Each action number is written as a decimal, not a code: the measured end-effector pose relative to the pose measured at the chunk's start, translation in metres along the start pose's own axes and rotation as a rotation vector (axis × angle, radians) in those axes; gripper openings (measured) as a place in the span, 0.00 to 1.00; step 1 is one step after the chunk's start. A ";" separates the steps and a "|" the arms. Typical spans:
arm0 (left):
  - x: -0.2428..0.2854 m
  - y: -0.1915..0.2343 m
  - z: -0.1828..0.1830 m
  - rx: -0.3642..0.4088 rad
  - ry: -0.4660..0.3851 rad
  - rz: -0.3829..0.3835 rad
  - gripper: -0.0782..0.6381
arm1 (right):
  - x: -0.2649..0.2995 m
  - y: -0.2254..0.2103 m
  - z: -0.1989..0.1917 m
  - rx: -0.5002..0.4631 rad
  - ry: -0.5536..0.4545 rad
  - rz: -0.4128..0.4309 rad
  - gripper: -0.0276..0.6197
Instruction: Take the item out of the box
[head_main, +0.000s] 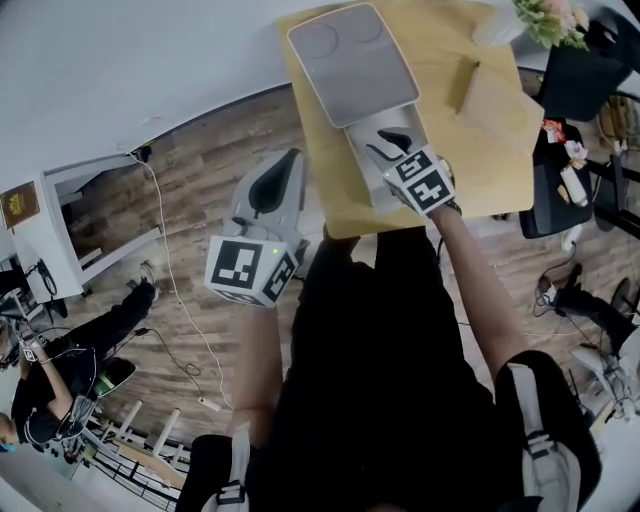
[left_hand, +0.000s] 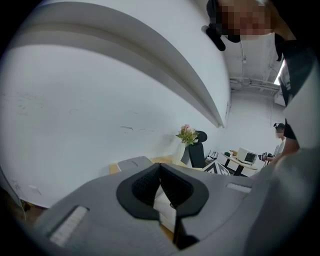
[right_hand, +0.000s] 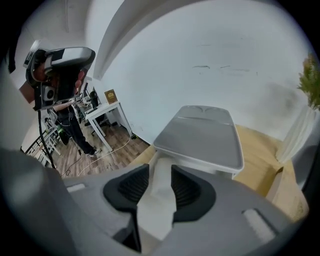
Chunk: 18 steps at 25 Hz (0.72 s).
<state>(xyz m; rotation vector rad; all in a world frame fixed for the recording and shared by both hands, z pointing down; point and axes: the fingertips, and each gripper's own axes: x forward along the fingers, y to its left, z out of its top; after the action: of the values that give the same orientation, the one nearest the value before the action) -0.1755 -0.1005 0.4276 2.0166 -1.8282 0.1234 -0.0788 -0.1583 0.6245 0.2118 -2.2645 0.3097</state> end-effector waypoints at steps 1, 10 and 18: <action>0.000 0.001 -0.002 -0.003 0.002 0.003 0.11 | 0.004 0.000 -0.001 0.000 0.006 0.001 0.27; 0.000 0.004 -0.011 -0.033 0.009 0.023 0.11 | 0.036 -0.009 -0.014 0.003 0.070 -0.010 0.32; -0.003 0.010 -0.015 -0.044 0.020 0.039 0.11 | 0.057 -0.007 -0.016 -0.009 0.108 0.001 0.34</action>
<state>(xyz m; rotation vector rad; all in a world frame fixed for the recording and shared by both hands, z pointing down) -0.1828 -0.0931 0.4434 1.9436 -1.8429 0.1139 -0.1021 -0.1634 0.6789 0.1850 -2.1586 0.3046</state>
